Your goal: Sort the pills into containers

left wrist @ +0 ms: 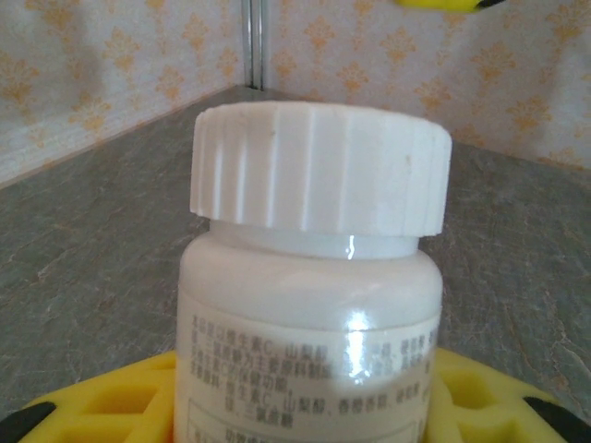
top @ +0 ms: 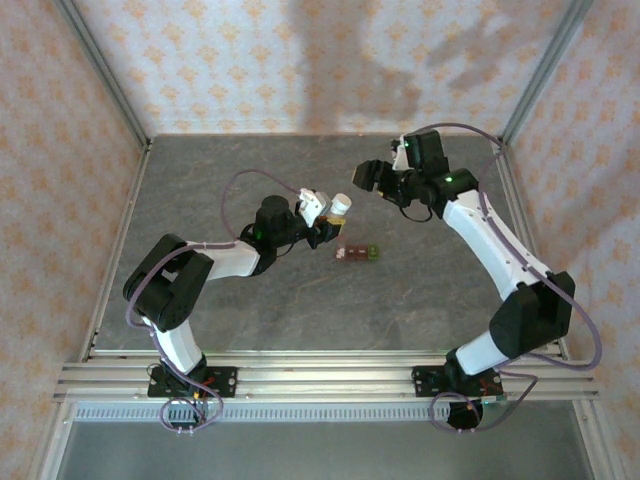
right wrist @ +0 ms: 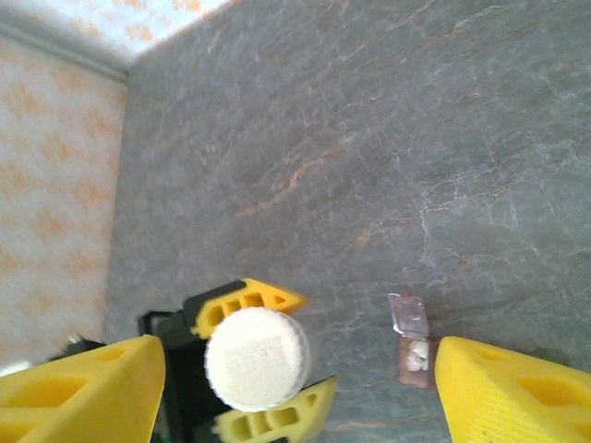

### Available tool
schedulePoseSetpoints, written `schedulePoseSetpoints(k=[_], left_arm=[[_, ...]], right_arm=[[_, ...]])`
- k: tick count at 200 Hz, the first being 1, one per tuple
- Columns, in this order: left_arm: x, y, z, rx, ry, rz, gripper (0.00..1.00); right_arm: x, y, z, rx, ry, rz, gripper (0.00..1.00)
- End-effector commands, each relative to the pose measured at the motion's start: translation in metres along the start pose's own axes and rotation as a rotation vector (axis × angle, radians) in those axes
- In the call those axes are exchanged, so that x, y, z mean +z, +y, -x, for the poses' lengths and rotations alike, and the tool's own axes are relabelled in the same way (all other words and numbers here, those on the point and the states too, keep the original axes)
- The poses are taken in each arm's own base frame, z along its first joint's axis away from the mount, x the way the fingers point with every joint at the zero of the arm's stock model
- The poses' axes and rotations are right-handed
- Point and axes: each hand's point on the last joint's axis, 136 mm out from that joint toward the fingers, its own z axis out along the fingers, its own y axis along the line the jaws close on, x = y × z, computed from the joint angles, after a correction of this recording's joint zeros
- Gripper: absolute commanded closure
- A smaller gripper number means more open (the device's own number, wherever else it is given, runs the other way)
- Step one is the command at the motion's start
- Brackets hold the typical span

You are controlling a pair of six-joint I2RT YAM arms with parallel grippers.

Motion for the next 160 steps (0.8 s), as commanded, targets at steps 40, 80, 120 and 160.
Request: schedulePoseSetpoints(k=[40,80,120,160], left_arm=[[-0.002,-0.006,0.041,0.052,-0.1,-0.033,1.0],[-0.001,-0.006,0.042,0.047,-0.101,-0.037,1.0],[-0.002,-0.006,0.042,0.049,-0.098,-0.036,1.0],[-0.002,-0.006,0.043,0.047,-0.098,-0.036,1.0]], right_arm=[[0.01,0.035,-0.017,-0.291,0.167,0.182,0.25],[0.023,0.03,-0.025,-0.298,0.216,0.16,0.28],[0.033,0.024,-0.03,-0.304,0.234,0.139,0.31],[0.038,0.022,-0.033,-0.293,0.245,0.138,0.41]])
